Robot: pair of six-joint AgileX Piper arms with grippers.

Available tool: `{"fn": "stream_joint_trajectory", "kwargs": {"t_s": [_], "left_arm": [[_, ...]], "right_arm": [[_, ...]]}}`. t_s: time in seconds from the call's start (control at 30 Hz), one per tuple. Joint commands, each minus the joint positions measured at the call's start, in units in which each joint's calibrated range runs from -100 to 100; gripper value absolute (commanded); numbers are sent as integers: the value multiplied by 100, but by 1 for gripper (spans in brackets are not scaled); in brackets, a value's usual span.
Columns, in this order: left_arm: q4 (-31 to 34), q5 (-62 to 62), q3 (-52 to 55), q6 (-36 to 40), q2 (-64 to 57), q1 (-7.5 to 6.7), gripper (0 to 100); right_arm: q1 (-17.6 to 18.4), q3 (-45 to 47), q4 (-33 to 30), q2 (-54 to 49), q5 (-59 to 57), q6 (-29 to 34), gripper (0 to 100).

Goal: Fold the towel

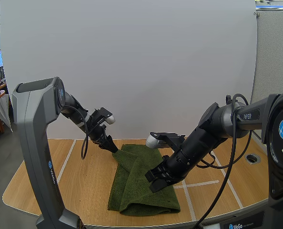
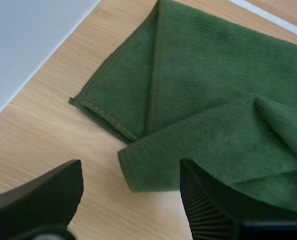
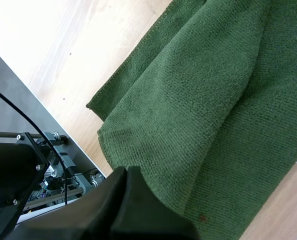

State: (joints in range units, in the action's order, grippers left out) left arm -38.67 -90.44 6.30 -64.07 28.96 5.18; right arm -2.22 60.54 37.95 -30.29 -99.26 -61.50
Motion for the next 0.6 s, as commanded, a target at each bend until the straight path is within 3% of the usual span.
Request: {"fn": "stream_joint_trajectory", "kwargs": {"t_s": [0.0,0.3,0.57], "left_arm": [[-177,96,-366,-31,252,-38,90],[-177,-899,-486,-50,462,-38,84],[-275,-956,-474,-50,566,-38,84]], "right_arm": [[18,25,72,-69,-74,0,0],[18,25,125,-69,-74,0,0],[18,25,123,-69,-74,0,0]]}}
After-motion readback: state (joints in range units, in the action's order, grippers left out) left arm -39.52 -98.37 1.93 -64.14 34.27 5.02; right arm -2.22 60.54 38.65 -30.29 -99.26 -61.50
